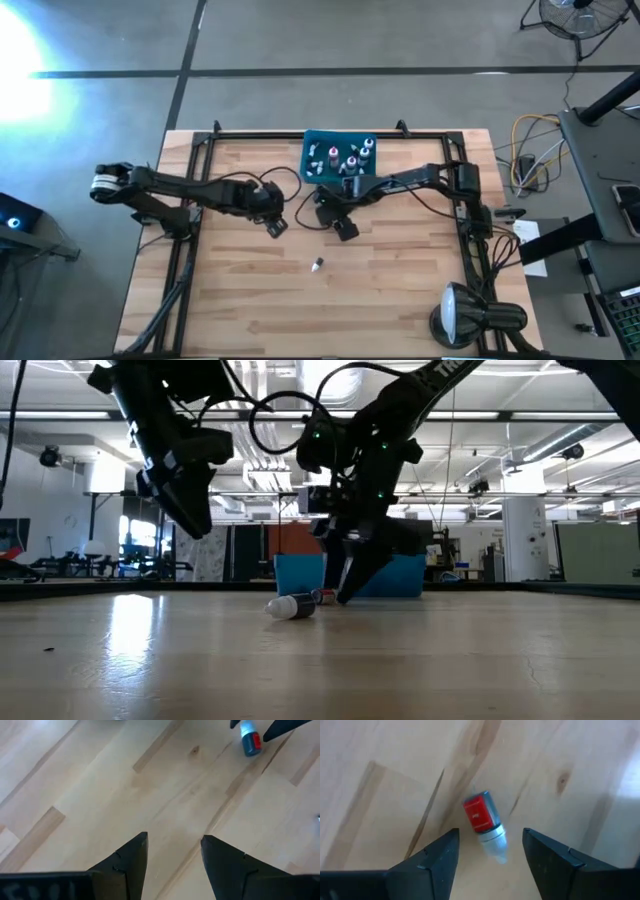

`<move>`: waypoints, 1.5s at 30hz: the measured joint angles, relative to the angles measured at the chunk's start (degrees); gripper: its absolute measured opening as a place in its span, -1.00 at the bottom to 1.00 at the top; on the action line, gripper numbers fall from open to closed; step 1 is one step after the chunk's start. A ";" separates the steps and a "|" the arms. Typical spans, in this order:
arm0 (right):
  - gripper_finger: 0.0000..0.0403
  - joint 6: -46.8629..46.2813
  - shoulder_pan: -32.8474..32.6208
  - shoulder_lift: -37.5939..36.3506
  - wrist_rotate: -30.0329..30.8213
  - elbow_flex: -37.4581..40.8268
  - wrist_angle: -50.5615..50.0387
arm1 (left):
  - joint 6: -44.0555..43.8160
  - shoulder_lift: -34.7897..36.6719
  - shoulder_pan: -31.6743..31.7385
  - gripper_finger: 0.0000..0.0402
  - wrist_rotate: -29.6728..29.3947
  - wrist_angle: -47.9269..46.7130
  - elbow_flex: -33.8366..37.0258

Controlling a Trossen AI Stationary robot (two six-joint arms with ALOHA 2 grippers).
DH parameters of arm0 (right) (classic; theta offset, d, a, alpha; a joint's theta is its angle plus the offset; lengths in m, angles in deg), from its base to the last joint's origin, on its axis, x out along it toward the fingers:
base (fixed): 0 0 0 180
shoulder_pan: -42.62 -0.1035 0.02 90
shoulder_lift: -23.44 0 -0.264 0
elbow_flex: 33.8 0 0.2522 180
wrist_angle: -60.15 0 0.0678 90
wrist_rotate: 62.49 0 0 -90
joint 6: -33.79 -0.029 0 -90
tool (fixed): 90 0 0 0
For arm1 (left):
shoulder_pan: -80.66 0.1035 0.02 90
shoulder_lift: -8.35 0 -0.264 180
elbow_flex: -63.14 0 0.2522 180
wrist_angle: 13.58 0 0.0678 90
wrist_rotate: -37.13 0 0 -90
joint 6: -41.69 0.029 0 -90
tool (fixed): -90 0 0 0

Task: Pick & Place food coloring
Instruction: Put the small red food coloring bottle into the blue bin

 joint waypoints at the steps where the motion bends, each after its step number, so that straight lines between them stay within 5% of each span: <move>1: 0.04 0.78 0.00 0.56 0.23 -0.43 -0.34 | -0.49 0.49 -0.18 -0.20 -0.04 -0.09 0.61; 20: -0.75 -0.18 -0.07 2.05 2.05 -2.37 -5.71 | -0.62 3.17 -1.02 -0.20 -2.99 0.89 4.48; 28: -0.76 -12.40 0.99 -7.06 9.44 -2.10 -4.34 | 1.15 3.17 -1.02 -0.20 -3.02 1.55 4.61; 37: -0.74 -30.69 17.77 -19.02 14.05 -3.08 -3.58 | 2.67 3.17 -1.02 -0.20 -2.91 5.96 4.71; 39: -0.74 -33.73 22.79 -19.61 11.00 -3.08 -4.26 | 2.57 3.17 -1.02 -0.20 -2.86 6.35 4.71; 45: -0.61 -36.02 30.89 -18.91 -10.68 -3.08 -5.19 | -0.16 3.14 -1.02 -0.20 -2.80 7.05 4.71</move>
